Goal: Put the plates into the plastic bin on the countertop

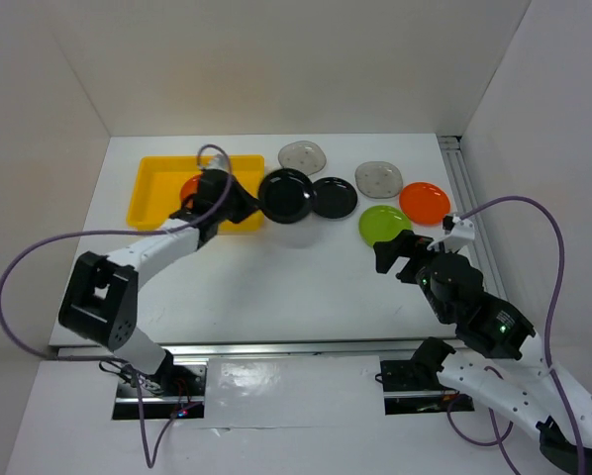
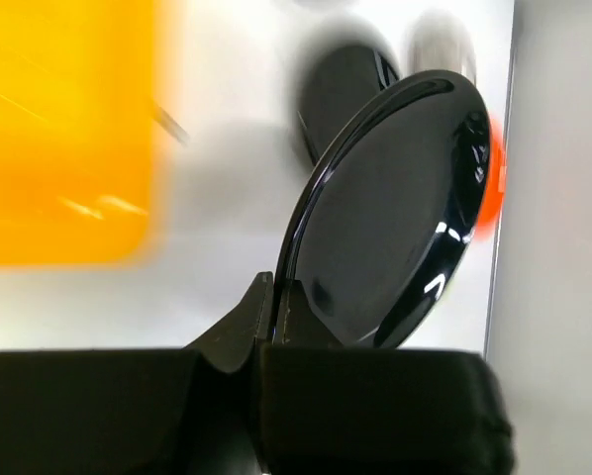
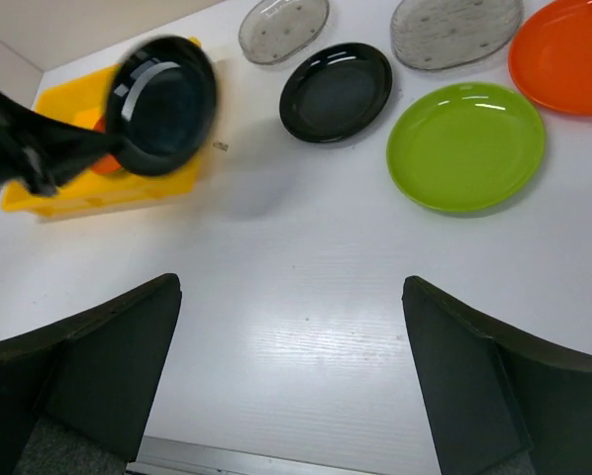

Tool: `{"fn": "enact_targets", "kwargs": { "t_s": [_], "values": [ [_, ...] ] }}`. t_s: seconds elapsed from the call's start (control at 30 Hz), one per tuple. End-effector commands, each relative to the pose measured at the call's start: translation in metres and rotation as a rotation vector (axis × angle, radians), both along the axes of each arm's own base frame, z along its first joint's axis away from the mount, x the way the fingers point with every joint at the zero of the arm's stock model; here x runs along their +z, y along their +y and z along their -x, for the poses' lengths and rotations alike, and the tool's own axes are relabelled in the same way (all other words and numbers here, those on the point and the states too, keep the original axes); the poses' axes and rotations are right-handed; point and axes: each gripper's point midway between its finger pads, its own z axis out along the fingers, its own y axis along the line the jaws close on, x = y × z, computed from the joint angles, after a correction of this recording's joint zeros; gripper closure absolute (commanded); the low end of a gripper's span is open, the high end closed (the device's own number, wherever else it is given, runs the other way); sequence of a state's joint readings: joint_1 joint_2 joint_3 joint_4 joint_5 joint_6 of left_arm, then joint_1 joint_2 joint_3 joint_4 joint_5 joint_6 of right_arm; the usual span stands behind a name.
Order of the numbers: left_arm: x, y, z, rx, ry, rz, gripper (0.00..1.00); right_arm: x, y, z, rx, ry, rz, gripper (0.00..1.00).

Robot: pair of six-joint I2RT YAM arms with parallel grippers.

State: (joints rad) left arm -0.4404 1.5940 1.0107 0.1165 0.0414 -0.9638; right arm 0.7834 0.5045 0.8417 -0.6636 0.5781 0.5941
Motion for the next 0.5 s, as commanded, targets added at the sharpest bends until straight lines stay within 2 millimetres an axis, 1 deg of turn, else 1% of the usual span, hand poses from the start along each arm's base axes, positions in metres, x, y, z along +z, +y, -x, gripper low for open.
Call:
{"fn": "enact_targets", "kwargs": {
  "t_s": [0.0, 0.03, 0.07, 0.1, 0.13, 0.17, 0.2, 0.23, 0.27, 0.3, 0.33, 0.37, 0.4, 0.47],
  "values": [
    [0.018, 0.074, -0.018, 0.162, 0.008, -0.043, 1.00, 0.006, 0.014, -0.009, 0.023, -0.035, -0.034, 0.00],
    [0.025, 0.091, -0.028, 0.198, -0.006, -0.047, 1.00, 0.001, 0.018, -0.010, 0.034, -0.025, -0.029, 0.00],
    [0.020, 0.125, -0.039, 0.271, 0.020, -0.046, 1.00, 0.001, 0.018, -0.010, 0.034, -0.024, -0.029, 0.00],
    [0.017, 0.141, -0.045, 0.296, 0.037, -0.038, 1.00, 0.001, 0.020, -0.012, 0.034, -0.024, -0.029, 0.00],
    [0.023, 0.154, -0.055, 0.320, 0.034, -0.027, 1.00, -0.004, 0.023, -0.011, 0.049, -0.014, -0.024, 0.00],
    [0.016, 0.182, -0.060, 0.377, 0.075, -0.011, 1.00, -0.004, 0.027, -0.012, 0.061, -0.011, -0.027, 0.00],
    [0.000, 0.194, -0.065, 0.403, 0.119, -0.018, 1.00, -0.007, 0.028, -0.013, 0.061, -0.010, -0.026, 0.00],
    [-0.002, 0.207, -0.070, 0.429, 0.129, -0.018, 1.00, -0.007, 0.030, -0.012, 0.076, -0.009, -0.020, 0.00],
    [-0.006, 0.214, -0.073, 0.447, 0.143, -0.006, 1.00, -0.007, 0.030, -0.012, 0.076, -0.009, -0.020, 0.00],
    [-0.012, 0.229, -0.075, 0.477, 0.163, -0.006, 1.00, -0.010, 0.031, -0.013, 0.076, -0.001, -0.013, 0.00],
    [-0.022, 0.235, -0.077, 0.489, 0.185, -0.008, 1.00, -0.010, 0.032, -0.013, 0.089, -0.001, -0.007, 0.00],
    [-0.028, 0.240, -0.078, 0.498, 0.197, -0.009, 1.00, -0.010, 0.032, -0.013, 0.089, -0.001, -0.007, 0.00],
    [-0.030, 0.246, -0.079, 0.516, 0.207, -0.015, 1.00, -0.010, 0.032, -0.013, 0.089, -0.001, -0.007, 0.00],
    [-0.039, 0.250, -0.085, 0.514, 0.226, -0.005, 1.00, -0.014, 0.033, -0.014, 0.091, 0.003, 0.007, 0.00]
  ]
}}
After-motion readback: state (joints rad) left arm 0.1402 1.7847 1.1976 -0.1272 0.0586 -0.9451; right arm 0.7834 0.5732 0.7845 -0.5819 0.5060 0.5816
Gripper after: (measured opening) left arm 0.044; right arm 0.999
